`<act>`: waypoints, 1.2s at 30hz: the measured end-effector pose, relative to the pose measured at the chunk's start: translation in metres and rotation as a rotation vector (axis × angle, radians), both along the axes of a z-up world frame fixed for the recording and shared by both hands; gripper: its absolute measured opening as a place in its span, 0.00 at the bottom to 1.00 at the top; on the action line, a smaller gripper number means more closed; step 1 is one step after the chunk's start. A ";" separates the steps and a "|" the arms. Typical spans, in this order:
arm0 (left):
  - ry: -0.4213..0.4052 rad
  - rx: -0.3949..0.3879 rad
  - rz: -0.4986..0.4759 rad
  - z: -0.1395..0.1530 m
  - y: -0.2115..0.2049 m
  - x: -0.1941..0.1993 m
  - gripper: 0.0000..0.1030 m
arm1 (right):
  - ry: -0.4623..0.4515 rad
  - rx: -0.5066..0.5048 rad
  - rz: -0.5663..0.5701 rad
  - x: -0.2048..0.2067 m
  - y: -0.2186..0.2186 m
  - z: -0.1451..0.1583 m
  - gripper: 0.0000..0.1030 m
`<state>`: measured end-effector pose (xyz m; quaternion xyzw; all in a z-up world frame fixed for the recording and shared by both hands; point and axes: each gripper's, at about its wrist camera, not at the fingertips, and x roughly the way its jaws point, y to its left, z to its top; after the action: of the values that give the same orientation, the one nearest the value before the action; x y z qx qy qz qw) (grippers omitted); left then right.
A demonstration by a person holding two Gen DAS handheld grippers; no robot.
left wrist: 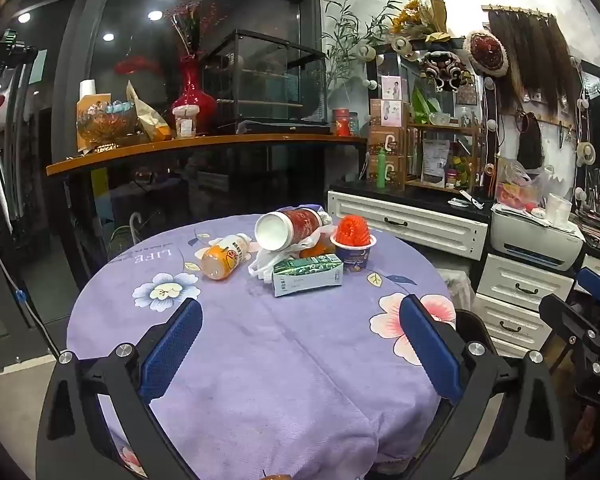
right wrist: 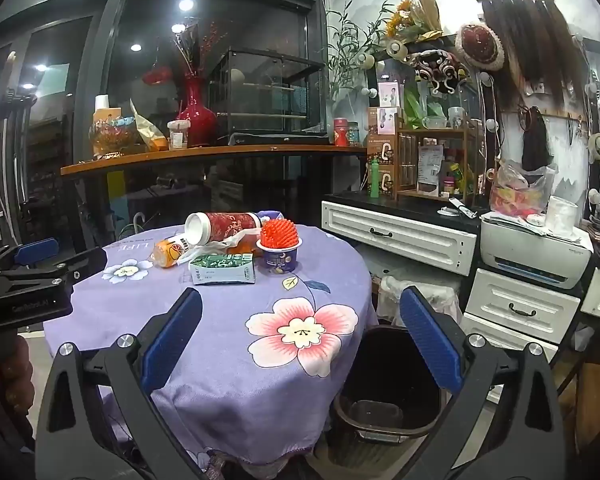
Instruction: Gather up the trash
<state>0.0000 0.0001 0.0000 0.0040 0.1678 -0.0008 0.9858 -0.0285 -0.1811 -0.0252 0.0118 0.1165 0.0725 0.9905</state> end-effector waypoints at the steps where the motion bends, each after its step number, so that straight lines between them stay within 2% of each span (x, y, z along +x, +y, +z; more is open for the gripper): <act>1: 0.000 0.004 -0.002 0.000 0.000 0.000 0.95 | 0.005 -0.010 0.001 0.000 0.001 0.000 0.95; 36: 0.017 0.005 -0.010 -0.008 -0.003 0.003 0.95 | 0.011 -0.007 0.006 0.004 0.002 -0.002 0.95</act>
<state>0.0029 -0.0031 -0.0079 0.0071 0.1763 -0.0052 0.9843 -0.0246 -0.1787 -0.0270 0.0082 0.1223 0.0752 0.9896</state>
